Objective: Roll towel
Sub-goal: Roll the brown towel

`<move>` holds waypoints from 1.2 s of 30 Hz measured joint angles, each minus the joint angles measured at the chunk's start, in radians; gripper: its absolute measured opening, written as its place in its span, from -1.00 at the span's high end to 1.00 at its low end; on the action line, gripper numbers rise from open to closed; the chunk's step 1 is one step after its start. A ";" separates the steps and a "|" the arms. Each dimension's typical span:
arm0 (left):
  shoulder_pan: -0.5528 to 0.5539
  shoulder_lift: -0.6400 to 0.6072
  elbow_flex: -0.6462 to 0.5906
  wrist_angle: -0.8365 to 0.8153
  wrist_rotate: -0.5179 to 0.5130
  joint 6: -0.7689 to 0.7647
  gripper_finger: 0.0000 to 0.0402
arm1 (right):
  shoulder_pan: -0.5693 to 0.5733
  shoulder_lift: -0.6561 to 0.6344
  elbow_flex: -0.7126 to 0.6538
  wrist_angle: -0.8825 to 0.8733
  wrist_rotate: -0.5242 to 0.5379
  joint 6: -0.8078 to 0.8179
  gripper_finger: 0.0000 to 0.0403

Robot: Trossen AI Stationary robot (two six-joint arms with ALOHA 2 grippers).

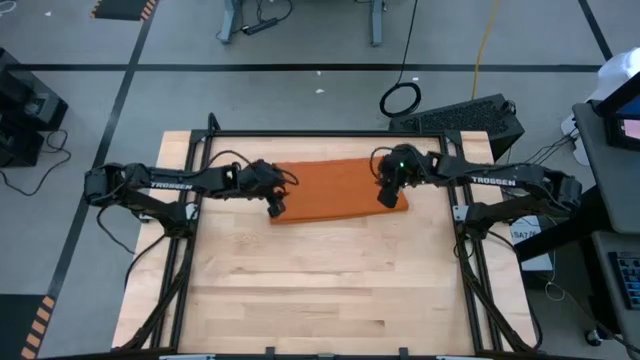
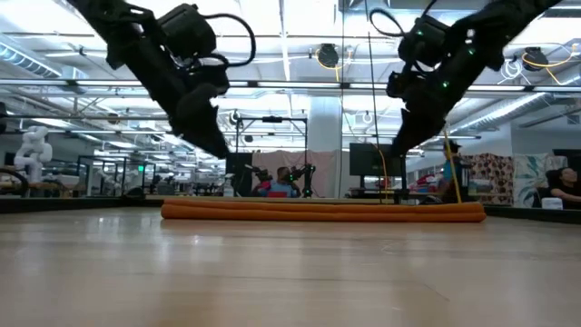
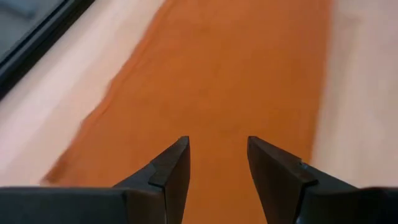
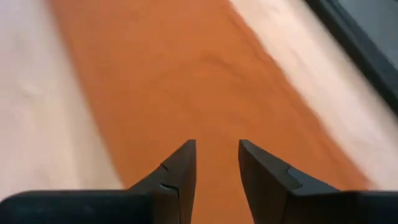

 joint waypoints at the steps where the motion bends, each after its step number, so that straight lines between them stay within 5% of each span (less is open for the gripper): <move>1: -0.016 0.000 -0.022 0.057 0.006 0.000 0.17 | 0.015 -0.001 -0.045 0.090 -0.027 0.019 0.47; 4: -0.059 0.011 -0.068 0.140 0.001 -0.001 0.17 | 0.059 0.002 -0.179 0.328 -0.093 0.099 0.54; 7: -0.083 0.014 -0.098 0.165 -0.020 -0.001 0.17 | 0.092 0.007 -0.264 0.457 -0.044 0.167 0.63; 16: -0.087 0.126 -0.162 0.157 -0.029 0.004 0.17 | 0.152 0.028 -0.373 0.505 0.087 0.252 0.95; 23: -0.086 0.175 -0.179 0.095 -0.060 0.007 0.17 | 0.170 0.029 -0.491 0.570 0.144 0.363 0.98; 31: -0.085 0.039 -0.164 -0.054 -0.067 0.046 0.17 | 0.279 0.029 -0.534 0.626 0.162 0.566 0.99; 36: -0.088 -0.060 -0.144 0.060 -0.033 0.082 0.17 | 0.353 0.030 -0.502 0.694 0.240 0.583 1.00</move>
